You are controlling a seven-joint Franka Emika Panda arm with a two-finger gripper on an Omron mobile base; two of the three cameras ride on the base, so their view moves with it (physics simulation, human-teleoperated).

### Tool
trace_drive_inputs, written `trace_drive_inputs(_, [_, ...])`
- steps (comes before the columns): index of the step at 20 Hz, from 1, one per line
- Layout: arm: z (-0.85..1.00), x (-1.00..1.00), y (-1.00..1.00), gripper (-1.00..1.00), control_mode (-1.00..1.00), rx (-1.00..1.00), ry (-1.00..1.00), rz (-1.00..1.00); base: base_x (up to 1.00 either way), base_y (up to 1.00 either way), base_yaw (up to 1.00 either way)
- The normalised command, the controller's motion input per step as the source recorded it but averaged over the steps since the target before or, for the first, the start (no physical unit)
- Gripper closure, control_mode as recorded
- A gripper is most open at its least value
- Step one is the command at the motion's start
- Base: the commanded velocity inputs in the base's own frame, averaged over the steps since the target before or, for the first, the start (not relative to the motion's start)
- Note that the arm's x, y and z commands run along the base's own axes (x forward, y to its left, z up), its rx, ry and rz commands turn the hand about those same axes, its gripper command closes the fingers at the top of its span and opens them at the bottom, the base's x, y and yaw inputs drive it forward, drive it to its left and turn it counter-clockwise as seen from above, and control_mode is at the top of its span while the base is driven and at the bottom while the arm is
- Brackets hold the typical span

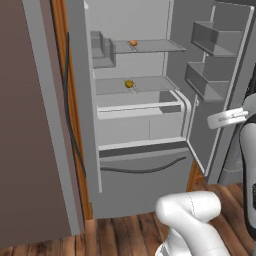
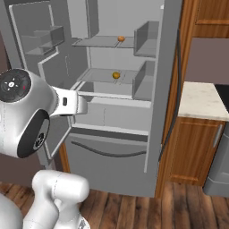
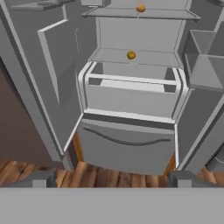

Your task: Retrieve the tangerine and orange from the fridge and place them into the bowl on the dining table.

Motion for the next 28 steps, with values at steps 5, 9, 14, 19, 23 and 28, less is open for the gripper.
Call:
trace_drive_inputs(5, [0.0,0.0,0.0,-1.0,1.0,0.0,0.0,0.0,0.47,0.08,0.0])
trace_drive_inputs(9, [0.0,0.0,0.0,-1.0,1.0,0.0,0.0,0.0,0.76,0.19,0.0])
trace_drive_inputs(14, [0.0,0.0,0.0,-1.0,1.0,0.0,0.0,0.0,0.92,0.04,0.0])
trace_drive_inputs(19, [0.0,0.0,0.0,-1.0,1.0,0.0,0.0,0.0,1.0,0.04,0.0])
trace_drive_inputs(23, [0.0,0.0,0.0,-1.0,1.0,0.0,0.0,0.0,0.99,0.13,0.0])
trace_drive_inputs(28, [0.0,0.0,0.0,-1.0,1.0,0.0,0.0,0.0,1.0,0.11,0.0])
